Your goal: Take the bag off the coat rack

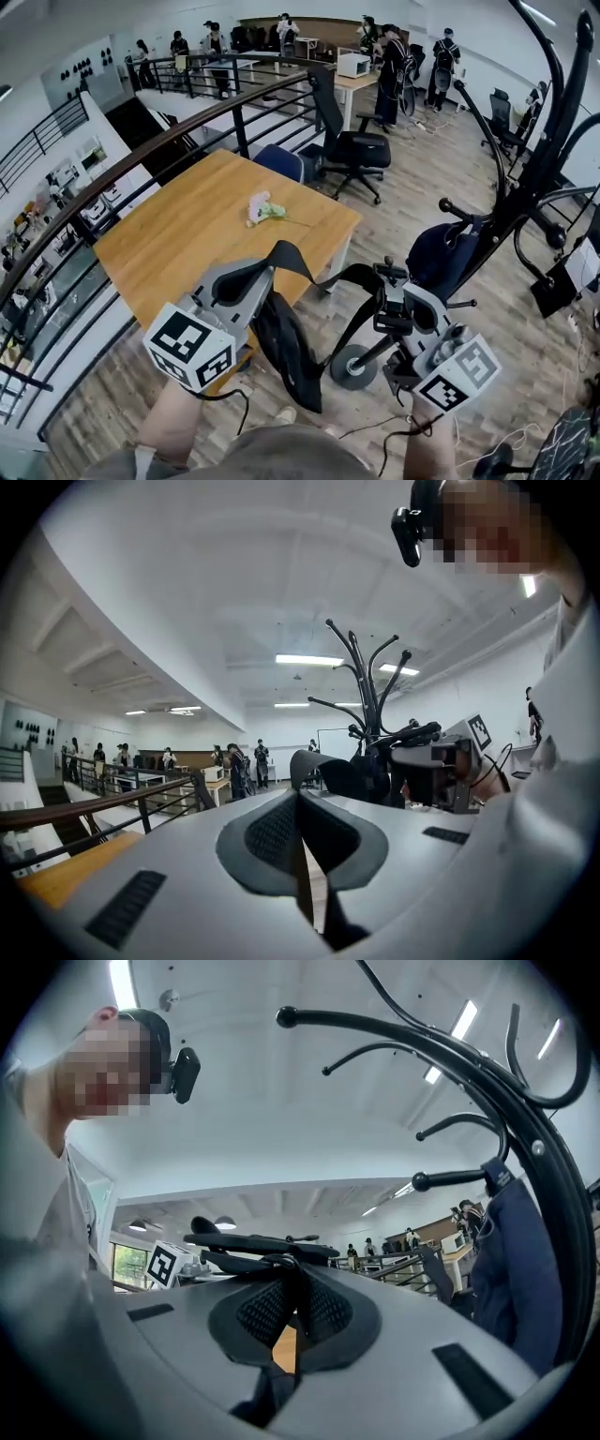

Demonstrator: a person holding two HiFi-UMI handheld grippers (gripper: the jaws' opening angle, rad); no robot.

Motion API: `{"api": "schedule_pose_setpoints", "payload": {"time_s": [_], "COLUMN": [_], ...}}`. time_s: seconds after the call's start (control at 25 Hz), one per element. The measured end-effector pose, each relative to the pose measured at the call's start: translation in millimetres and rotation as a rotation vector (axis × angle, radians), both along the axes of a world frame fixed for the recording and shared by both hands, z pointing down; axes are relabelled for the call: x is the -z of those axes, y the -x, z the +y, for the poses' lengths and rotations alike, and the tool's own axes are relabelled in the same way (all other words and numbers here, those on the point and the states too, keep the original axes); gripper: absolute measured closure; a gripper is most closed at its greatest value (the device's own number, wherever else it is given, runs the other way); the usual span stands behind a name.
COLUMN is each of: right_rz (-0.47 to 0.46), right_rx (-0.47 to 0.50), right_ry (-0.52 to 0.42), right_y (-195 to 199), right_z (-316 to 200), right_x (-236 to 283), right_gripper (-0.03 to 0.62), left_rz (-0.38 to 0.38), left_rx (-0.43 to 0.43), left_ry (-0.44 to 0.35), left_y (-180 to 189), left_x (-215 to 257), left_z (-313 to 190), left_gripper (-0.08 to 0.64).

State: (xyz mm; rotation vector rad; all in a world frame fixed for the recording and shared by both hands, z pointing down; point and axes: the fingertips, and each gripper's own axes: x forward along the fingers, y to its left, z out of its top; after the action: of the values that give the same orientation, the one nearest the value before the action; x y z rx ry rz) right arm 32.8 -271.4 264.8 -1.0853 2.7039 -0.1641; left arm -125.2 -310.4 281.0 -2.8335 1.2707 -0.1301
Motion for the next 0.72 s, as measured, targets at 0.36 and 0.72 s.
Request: {"api": "schedule_pose_setpoints", "payload": {"time_s": [0.36, 0.72], "right_rz": [0.116, 0.102], "right_rx": [0.044, 0.062], "right_ry": [0.083, 0.234], "right_y": [20, 19], "right_z": [-1, 0], "right_x": [-58, -115], "right_gripper": [0.560, 0.560], "left_rz": [0.001, -0.055], "left_rx": [0.049, 0.087], "left_ry": [0.115, 0.198], "left_y": [20, 29], "left_x": [-63, -122], "left_z": [22, 25], "left_gripper": [0.545, 0.545]}}
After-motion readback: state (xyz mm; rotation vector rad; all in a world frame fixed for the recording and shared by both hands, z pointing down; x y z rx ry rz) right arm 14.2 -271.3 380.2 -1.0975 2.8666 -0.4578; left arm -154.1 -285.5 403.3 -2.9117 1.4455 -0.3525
